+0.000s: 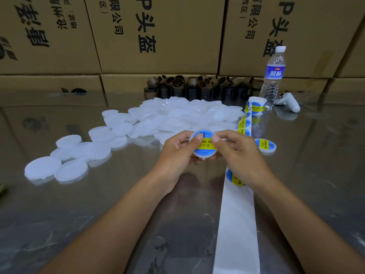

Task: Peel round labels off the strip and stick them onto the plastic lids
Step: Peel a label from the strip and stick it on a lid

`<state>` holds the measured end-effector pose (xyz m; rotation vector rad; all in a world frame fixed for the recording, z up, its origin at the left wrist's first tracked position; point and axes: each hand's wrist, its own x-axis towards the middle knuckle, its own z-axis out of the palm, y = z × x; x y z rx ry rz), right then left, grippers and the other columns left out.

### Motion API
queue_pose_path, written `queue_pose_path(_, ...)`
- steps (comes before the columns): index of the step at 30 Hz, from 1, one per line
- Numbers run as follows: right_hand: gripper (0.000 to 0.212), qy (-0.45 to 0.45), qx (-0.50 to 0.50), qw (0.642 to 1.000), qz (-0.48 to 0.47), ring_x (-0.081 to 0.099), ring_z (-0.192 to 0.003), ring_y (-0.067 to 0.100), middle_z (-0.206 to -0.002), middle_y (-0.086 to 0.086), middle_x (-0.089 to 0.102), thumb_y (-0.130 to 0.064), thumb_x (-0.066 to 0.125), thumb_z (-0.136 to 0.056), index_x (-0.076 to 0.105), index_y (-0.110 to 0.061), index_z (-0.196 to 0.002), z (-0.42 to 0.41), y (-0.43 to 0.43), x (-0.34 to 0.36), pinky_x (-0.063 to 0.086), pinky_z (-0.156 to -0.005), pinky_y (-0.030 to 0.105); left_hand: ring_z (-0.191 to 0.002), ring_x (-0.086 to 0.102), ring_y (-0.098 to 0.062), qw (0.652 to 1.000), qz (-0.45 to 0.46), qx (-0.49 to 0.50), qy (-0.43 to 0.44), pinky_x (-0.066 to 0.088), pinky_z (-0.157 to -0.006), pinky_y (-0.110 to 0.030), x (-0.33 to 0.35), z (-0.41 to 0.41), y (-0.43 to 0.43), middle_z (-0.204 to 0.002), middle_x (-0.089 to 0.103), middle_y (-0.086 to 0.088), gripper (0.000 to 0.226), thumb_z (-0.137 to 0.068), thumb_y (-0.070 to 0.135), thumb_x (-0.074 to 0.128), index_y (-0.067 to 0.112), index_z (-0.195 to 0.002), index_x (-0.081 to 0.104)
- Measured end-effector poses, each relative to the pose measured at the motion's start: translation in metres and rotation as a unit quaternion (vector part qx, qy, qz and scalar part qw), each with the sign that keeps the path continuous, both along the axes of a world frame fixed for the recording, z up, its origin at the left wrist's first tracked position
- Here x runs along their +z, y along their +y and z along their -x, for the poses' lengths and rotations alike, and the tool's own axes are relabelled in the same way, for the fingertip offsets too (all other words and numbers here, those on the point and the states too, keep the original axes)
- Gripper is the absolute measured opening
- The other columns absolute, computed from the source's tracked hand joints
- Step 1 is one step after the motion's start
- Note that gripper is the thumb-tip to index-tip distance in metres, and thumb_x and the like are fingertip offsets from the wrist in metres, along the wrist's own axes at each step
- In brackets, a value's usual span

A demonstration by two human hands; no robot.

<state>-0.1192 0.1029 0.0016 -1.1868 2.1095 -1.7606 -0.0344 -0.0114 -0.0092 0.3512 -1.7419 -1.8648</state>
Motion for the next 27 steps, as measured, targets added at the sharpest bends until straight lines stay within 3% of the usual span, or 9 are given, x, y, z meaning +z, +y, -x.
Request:
queue_pose_path(3, 0.022, 0.002, 0.027, 0.999, -0.024, 0.055, -0.056, 0.006, -0.058, -0.006, 0.064, -0.021, 0.071, -0.082, 0.057, -0.033, -0.094, 0.001, -0.001, -0.002, 0.044, -0.063, 0.026, -0.063, 0.059, -0.013, 1.000, -0.008, 0.015, -0.005, 0.045, -0.064, -0.028, 0.000, 0.000, 0.000, -0.078, 0.068, -0.007, 0.024, -0.096, 0.021, 0.054, 0.001, -0.105, 0.065)
queue_pose_path(5, 0.027, 0.002, 0.022, 0.999, -0.024, 0.053, -0.056, 0.004, -0.058, -0.008, 0.062, -0.015, 0.071, -0.082, 0.056, -0.033, -0.096, 0.001, -0.002, -0.002, 0.043, -0.064, 0.025, -0.062, 0.059, -0.012, 1.000, -0.008, 0.015, -0.010, 0.046, -0.065, -0.028, -0.001, 0.001, 0.000, -0.078, 0.068, -0.006, 0.025, -0.096, 0.023, 0.055, 0.002, -0.105, 0.065)
queue_pose_path(8, 0.026, -0.010, -0.003, 1.000, 0.006, 0.063, -0.066, 0.011, -0.077, 0.006, 0.065, -0.011, 0.062, -0.089, 0.056, -0.028, -0.108, 0.003, -0.002, 0.001, 0.049, -0.071, 0.026, -0.072, 0.062, -0.017, 0.999, -0.025, 0.036, -0.010, 0.049, -0.067, -0.026, 0.001, 0.003, 0.000, -0.086, 0.069, -0.007, 0.024, -0.095, 0.027, 0.056, 0.008, -0.106, 0.065)
queue_pose_path(12, 0.032, -0.068, -0.107, 0.988, 0.092, 0.058, -0.054, 0.003, -0.081, 0.002, 0.058, -0.009, 0.048, -0.097, 0.055, -0.033, -0.117, 0.022, 0.005, 0.006, 0.046, -0.058, 0.020, -0.080, 0.062, -0.008, 0.990, -0.024, 0.134, -0.020, 0.050, -0.070, -0.019, 0.001, 0.005, -0.014, -0.086, 0.064, 0.005, 0.008, -0.096, 0.024, 0.056, 0.021, -0.094, 0.063)
queue_pose_path(14, 0.033, -0.126, -0.177, 0.965, 0.145, 0.054, -0.053, 0.006, -0.090, 0.004, 0.060, -0.007, 0.045, -0.098, 0.054, -0.022, -0.126, 0.037, 0.011, 0.006, 0.045, -0.055, 0.018, -0.085, 0.059, -0.007, 0.981, 0.013, 0.190, -0.033, 0.047, -0.074, -0.017, -0.002, 0.005, -0.022, -0.095, 0.062, 0.004, 0.011, -0.096, 0.017, 0.055, 0.024, -0.092, 0.062)
queue_pose_path(17, 0.037, -0.252, -0.282, 0.898, 0.225, 0.054, -0.044, 0.001, -0.104, 0.009, 0.057, -0.008, 0.047, -0.097, 0.042, -0.010, -0.134, 0.057, 0.021, 0.004, 0.046, -0.050, 0.014, -0.084, 0.054, -0.002, 0.966, 0.086, 0.239, -0.056, 0.039, -0.064, -0.001, -0.005, 0.005, -0.030, -0.099, 0.059, 0.004, 0.015, -0.095, 0.009, 0.053, 0.016, -0.104, 0.062)
queue_pose_path(21, 0.042, -0.350, -0.360, 0.815, 0.291, 0.052, -0.056, 0.007, -0.111, 0.011, 0.053, -0.003, 0.047, -0.095, 0.036, -0.011, -0.135, 0.070, 0.030, -0.002, 0.046, -0.051, 0.016, -0.113, 0.049, -0.016, 0.928, 0.244, 0.240, -0.147, 0.034, -0.088, -0.014, -0.012, 0.004, -0.035, -0.117, 0.058, 0.000, 0.027, -0.094, 0.005, 0.052, 0.011, -0.120, 0.058)
queue_pose_path(24, 0.047, -0.358, -0.401, 0.785, 0.308, 0.052, -0.059, 0.008, -0.123, 0.011, 0.056, 0.002, 0.050, -0.090, 0.043, -0.014, -0.134, 0.075, 0.034, -0.004, 0.044, -0.044, 0.015, -0.127, 0.041, -0.019, 0.906, 0.303, 0.234, -0.183, 0.031, -0.098, -0.022, -0.015, 0.001, -0.034, -0.130, 0.054, 0.001, 0.034, -0.094, 0.008, 0.052, 0.014, -0.127, 0.055)
queue_pose_path(27, 0.042, -0.347, -0.422, 0.787, 0.288, 0.050, -0.057, 0.008, -0.107, 0.009, 0.061, -0.001, 0.055, -0.088, 0.050, -0.009, -0.129, 0.079, 0.033, -0.006, 0.044, -0.047, 0.015, -0.134, 0.033, -0.022, 0.893, 0.326, 0.234, -0.203, 0.027, -0.105, -0.026, -0.014, -0.001, -0.035, -0.142, 0.047, 0.000, 0.041, -0.094, 0.010, 0.052, 0.014, -0.135, 0.050)
